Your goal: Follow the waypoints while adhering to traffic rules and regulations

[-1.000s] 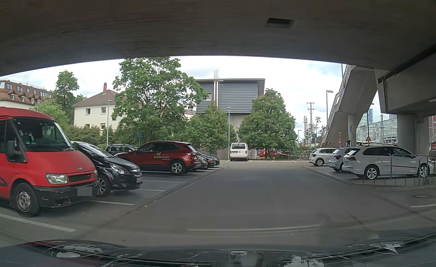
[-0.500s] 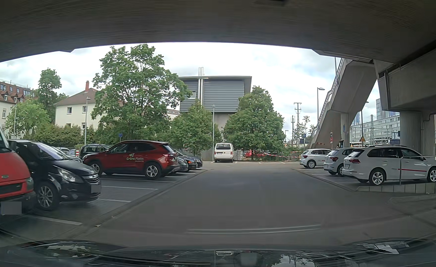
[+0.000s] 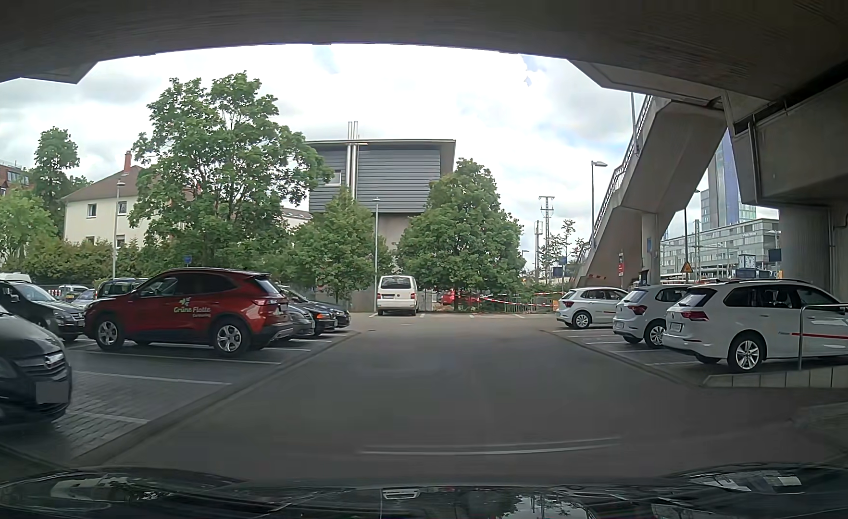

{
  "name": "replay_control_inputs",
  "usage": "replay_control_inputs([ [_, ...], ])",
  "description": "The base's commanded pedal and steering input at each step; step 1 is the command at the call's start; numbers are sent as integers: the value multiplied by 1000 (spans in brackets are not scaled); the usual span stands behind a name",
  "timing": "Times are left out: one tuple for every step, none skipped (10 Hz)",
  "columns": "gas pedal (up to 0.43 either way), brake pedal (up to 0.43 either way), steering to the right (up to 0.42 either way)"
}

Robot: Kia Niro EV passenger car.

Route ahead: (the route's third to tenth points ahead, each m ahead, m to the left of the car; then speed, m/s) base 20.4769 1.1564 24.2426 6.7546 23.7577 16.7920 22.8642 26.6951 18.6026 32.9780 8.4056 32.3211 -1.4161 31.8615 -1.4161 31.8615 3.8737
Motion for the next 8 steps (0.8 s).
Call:
replay_control_inputs([
  [20,0,131],
  [20,0,124],
  [8,0,112],
  [0,0,104],
  [0,0,98],
  [0,0,94],
  [0,0,91],
  [0,0,86],
])
